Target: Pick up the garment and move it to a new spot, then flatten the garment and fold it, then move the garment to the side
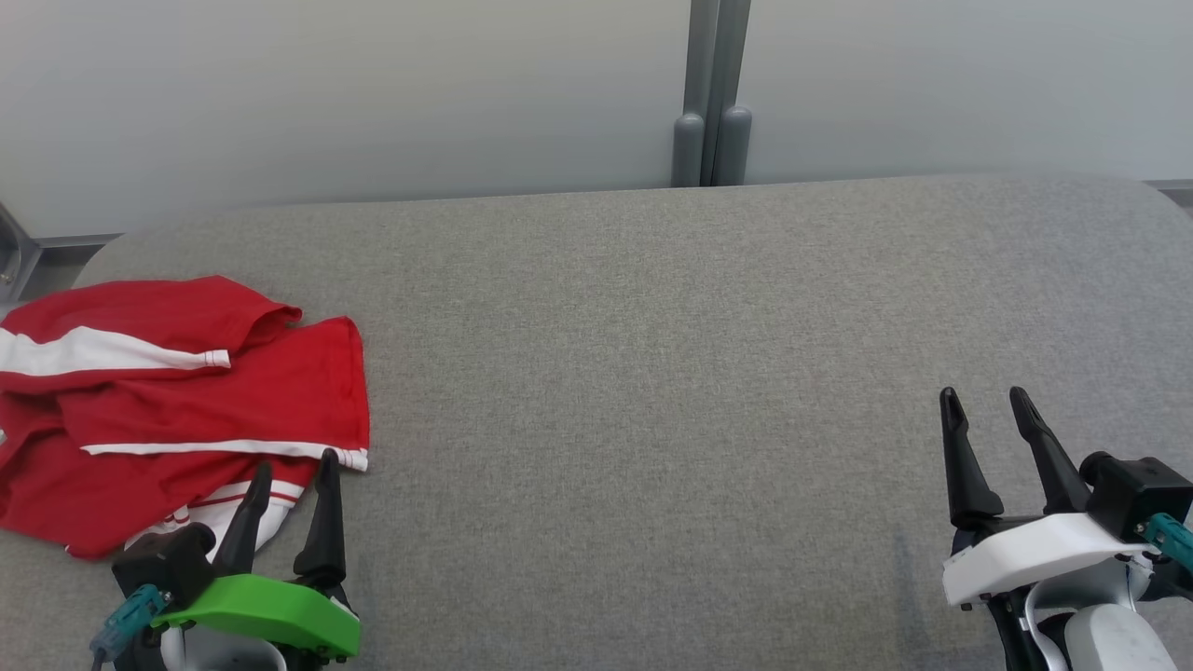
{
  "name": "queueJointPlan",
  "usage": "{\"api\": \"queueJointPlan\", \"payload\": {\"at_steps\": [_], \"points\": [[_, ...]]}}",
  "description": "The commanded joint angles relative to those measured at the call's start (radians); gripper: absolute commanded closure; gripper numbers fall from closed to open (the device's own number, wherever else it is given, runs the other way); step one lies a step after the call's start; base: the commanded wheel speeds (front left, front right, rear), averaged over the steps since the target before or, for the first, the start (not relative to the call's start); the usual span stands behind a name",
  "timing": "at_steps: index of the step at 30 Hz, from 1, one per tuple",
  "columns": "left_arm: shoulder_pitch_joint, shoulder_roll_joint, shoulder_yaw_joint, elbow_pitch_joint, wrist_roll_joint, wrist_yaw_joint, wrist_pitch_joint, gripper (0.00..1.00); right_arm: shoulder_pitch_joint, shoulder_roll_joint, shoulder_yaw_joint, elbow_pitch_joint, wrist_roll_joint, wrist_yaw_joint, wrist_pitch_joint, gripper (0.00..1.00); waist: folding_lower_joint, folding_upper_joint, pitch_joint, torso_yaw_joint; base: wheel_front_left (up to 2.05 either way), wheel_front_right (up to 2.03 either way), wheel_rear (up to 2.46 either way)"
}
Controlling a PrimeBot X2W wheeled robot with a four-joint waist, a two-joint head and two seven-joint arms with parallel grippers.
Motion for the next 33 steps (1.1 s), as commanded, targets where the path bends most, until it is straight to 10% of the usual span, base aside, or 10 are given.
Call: {"api": "queueJointPlan", "payload": {"at_steps": [1,33], "points": [[0.0,0.01,-0.002,-0.003,0.027,-0.003,-0.011,0.0,0.002,-0.009,-0.002,-0.015,-0.033,0.0,-0.011,0.0,0.0,0.0,0.0,0.001,0.0,0.0,0.0],[-0.006,0.028,0.032,0.047,0.283,-0.004,-0.076,0.0,0.034,-0.007,-0.049,0.022,-0.263,0.0,-0.08,0.0,0.0,0.0,-0.005,0.011,0.0,0.0,0.0]]}}
